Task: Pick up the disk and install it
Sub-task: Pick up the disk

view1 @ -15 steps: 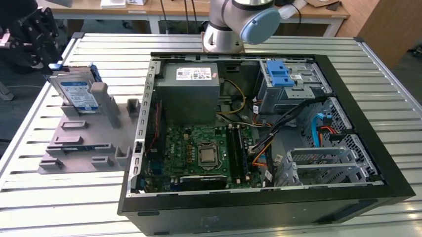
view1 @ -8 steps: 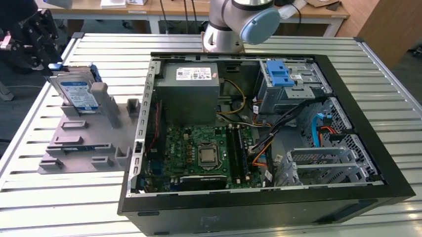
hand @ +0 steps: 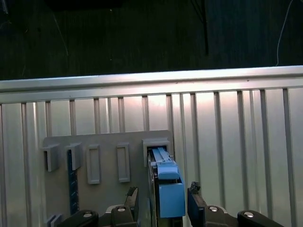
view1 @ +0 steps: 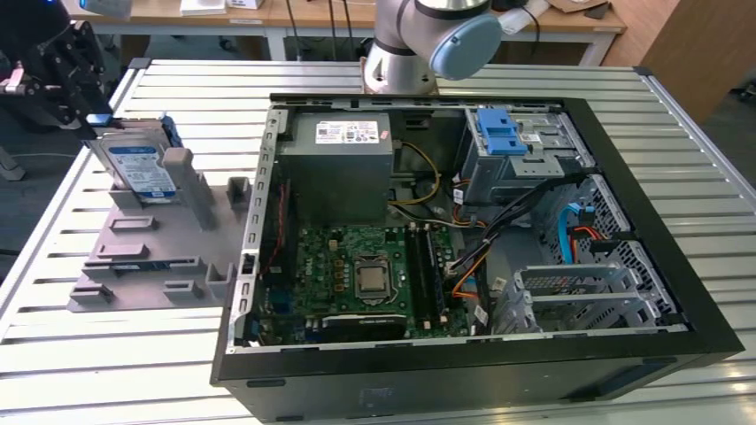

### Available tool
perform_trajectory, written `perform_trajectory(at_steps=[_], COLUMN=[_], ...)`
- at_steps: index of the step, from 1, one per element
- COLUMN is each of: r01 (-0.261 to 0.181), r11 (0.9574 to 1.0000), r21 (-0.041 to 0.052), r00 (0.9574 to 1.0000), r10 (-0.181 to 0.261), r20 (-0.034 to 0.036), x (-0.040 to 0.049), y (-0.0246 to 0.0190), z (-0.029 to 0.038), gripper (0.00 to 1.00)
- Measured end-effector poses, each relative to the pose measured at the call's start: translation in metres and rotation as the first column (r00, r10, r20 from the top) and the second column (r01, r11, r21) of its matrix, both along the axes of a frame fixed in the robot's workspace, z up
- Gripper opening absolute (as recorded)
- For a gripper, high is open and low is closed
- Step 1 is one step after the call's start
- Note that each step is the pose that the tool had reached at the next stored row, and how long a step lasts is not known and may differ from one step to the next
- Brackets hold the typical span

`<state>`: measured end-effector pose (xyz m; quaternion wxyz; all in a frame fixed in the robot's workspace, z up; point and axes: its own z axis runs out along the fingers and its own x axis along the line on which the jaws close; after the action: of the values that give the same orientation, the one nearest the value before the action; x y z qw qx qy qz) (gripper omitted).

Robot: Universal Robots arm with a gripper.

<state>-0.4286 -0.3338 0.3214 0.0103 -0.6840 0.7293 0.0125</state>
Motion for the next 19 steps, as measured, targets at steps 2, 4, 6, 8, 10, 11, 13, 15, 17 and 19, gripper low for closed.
perform_trajectory(at_steps=[2,4,6,8,10,11,13,15,17,19], r01=[-0.01,-0.01,-0.01,-0.01,-0.012,-0.013,-0.014,-0.014,-0.014,-0.014], r11=[1.0,1.0,1.0,0.9999,0.9999,0.9999,0.9999,0.9999,0.9999,0.9999], r21=[0.0,-0.0001,-0.0002,-0.0012,-0.0015,-0.0015,-0.0015,-0.0016,-0.0016,-0.0016], r00=[1.0,1.0,1.0,0.9999,0.9999,0.9999,0.9999,0.9999,0.9999,0.9999], r10=[0.01,0.01,0.01,0.01,0.012,0.013,0.014,0.014,0.014,0.014], r20=[0.0,-0.0002,-0.0002,0.0001,0.0,0.0,0.0,-0.0001,-0.0002,-0.0001], x=[-0.0007,-0.0012,-0.0018,-0.0025,-0.0028,-0.0029,-0.003,-0.0031,-0.0031,-0.0031], y=[0.0004,0.0017,0.0034,0.0043,0.0047,0.0049,0.0052,0.0055,0.0061,0.0065], z=[-0.002,-0.004,-0.0061,-0.0087,-0.011,-0.0121,-0.0143,-0.0158,-0.0166,-0.0175], gripper=[0.53,0.53,0.53,0.53,0.53,0.53,0.52,0.45,0.45,0.45])
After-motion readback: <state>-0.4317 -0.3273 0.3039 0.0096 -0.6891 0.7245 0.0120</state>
